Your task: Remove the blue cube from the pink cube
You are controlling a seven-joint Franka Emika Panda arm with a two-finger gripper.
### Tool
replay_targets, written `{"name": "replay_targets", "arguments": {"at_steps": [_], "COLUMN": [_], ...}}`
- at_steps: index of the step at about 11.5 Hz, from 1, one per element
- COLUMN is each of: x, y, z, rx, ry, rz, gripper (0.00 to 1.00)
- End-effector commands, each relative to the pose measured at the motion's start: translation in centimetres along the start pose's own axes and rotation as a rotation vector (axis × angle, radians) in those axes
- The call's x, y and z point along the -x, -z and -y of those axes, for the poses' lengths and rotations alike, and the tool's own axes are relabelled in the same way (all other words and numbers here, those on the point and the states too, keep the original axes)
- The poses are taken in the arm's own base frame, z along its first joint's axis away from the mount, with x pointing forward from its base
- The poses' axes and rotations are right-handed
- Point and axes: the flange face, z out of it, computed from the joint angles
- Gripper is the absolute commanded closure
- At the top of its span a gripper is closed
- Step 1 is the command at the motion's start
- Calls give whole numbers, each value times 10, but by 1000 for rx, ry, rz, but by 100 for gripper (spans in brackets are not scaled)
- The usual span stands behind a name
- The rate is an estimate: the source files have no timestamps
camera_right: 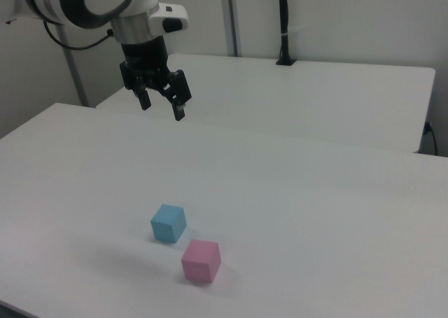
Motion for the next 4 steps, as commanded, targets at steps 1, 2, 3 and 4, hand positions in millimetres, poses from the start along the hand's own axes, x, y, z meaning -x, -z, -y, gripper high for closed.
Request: {"name": "replay_targets", "arguments": {"at_steps": [1,2,3,4], "x": [3,3,3,3], "y": [7,7,7,7], "z": [-2,-2,-1,0], "rx": [-13,-14,-15,-15], "ry": [-1,-1,-6,-4], "rz": [-17,-17,-17,-17], "gripper": [0,0,0,0]}}
